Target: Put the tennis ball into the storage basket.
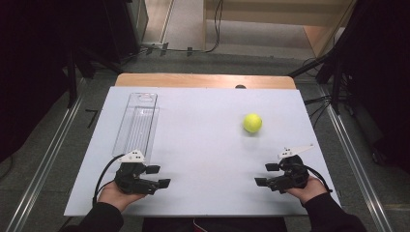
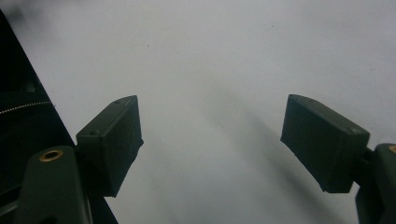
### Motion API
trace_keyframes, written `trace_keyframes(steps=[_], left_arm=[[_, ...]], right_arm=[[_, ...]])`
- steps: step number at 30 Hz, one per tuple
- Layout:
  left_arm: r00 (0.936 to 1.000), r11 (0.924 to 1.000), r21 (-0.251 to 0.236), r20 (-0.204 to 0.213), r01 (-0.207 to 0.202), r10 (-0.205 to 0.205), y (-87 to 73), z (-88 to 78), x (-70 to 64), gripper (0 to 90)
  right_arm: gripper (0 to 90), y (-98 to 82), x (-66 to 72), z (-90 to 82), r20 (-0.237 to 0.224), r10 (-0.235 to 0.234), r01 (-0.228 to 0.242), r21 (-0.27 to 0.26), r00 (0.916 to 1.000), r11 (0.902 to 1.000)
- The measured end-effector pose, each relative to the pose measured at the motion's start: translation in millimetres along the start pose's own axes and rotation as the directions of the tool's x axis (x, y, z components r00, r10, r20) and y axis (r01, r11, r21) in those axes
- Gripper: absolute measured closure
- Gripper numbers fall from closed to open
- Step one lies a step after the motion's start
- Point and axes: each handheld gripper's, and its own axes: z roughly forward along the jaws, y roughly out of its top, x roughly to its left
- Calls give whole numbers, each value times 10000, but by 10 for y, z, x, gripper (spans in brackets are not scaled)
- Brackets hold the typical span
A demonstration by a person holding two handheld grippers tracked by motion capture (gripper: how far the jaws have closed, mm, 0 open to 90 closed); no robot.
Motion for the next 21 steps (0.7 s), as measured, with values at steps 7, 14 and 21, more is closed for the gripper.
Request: trace_keyframes(steps=[7,14,21], left_arm=[[10000,10000,-27,77,-16,16,6,-6,-6,291],[10000,10000,15,76,63,-63,9,-10,-1,291],[9999,10000,-10,74,96,-96,14,-12,-1,291]], right_arm=[[188,-3,9,35,85,94,-96,224,9999,9997],[188,1,18,37,55,-77,76,113,10000,9999],[188,2,20,50,11,-102,102,212,9999,9997]])
